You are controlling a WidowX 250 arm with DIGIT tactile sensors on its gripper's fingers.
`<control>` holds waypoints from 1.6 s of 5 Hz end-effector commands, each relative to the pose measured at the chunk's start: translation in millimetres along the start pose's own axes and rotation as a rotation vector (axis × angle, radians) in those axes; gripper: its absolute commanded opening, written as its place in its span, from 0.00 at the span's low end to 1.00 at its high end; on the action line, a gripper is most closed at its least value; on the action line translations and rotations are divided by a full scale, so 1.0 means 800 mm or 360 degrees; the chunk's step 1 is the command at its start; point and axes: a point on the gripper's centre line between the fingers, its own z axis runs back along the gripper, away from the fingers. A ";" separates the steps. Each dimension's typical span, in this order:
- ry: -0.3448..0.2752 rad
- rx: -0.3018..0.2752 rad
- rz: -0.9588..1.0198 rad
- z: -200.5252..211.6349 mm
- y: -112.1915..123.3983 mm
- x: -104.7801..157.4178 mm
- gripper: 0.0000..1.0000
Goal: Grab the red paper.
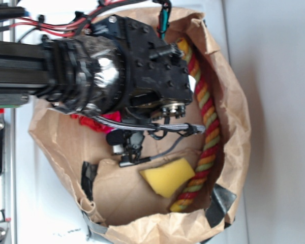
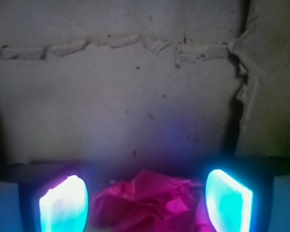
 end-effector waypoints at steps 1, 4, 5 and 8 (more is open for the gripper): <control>-0.0011 0.0042 -0.0015 0.008 -0.006 -0.003 1.00; -0.0057 0.0000 -0.0043 0.022 -0.013 -0.026 0.00; -0.0069 -0.0007 -0.0045 0.024 -0.015 -0.028 0.00; -0.0098 -0.0024 -0.0036 0.029 -0.018 -0.034 0.00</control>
